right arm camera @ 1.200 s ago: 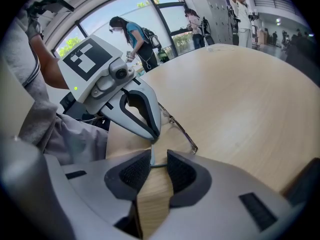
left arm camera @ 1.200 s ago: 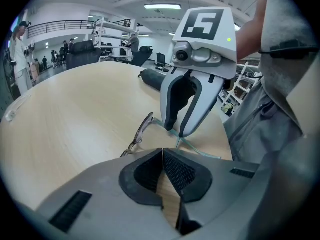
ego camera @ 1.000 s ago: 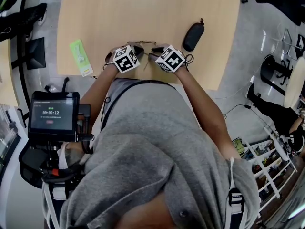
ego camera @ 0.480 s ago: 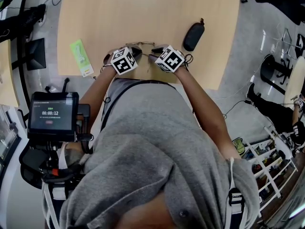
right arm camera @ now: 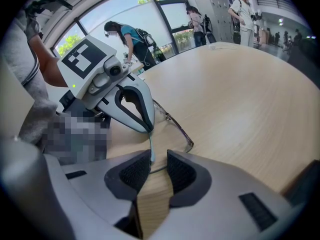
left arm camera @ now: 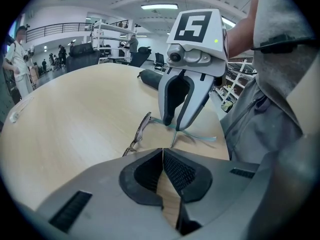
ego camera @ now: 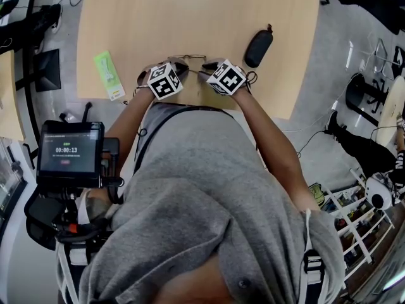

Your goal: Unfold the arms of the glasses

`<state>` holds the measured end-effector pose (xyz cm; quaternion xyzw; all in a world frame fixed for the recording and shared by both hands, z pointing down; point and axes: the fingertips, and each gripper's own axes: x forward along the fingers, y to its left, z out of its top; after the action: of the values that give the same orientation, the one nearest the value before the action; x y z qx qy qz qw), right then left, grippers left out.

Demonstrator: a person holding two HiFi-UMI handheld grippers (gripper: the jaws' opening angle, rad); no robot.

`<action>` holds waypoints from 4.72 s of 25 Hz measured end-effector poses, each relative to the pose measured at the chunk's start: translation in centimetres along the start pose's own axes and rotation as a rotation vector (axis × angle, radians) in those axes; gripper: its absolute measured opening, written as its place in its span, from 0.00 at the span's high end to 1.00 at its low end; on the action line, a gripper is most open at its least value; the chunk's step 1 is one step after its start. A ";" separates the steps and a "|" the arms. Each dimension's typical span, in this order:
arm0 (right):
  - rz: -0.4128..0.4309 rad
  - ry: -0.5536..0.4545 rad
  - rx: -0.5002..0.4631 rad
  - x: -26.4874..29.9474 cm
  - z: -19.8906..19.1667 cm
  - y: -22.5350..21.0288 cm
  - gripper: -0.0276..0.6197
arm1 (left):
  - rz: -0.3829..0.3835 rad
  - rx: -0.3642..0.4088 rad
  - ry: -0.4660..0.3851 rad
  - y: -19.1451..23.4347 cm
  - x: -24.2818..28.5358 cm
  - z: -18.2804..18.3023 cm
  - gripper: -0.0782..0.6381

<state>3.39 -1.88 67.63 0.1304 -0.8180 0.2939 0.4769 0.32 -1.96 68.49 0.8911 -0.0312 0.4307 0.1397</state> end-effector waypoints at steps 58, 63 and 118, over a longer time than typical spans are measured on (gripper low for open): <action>0.046 0.086 0.046 2.7 1.0 -1.8 0.80 | 0.091 0.287 0.234 1.0 1.8 -2.4 0.88; 0.058 0.087 0.060 2.8 0.9 -1.3 0.80 | 0.105 0.295 0.265 1.5 2.0 -2.8 0.88; 0.138 0.002 0.184 2.2 -0.2 0.3 0.84 | 0.137 0.403 0.229 0.0 0.4 -3.4 0.88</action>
<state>2.23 -1.37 69.41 0.1166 -0.7943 0.3999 0.4423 -2.06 -1.00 70.80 0.8420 0.0111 0.5351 -0.0681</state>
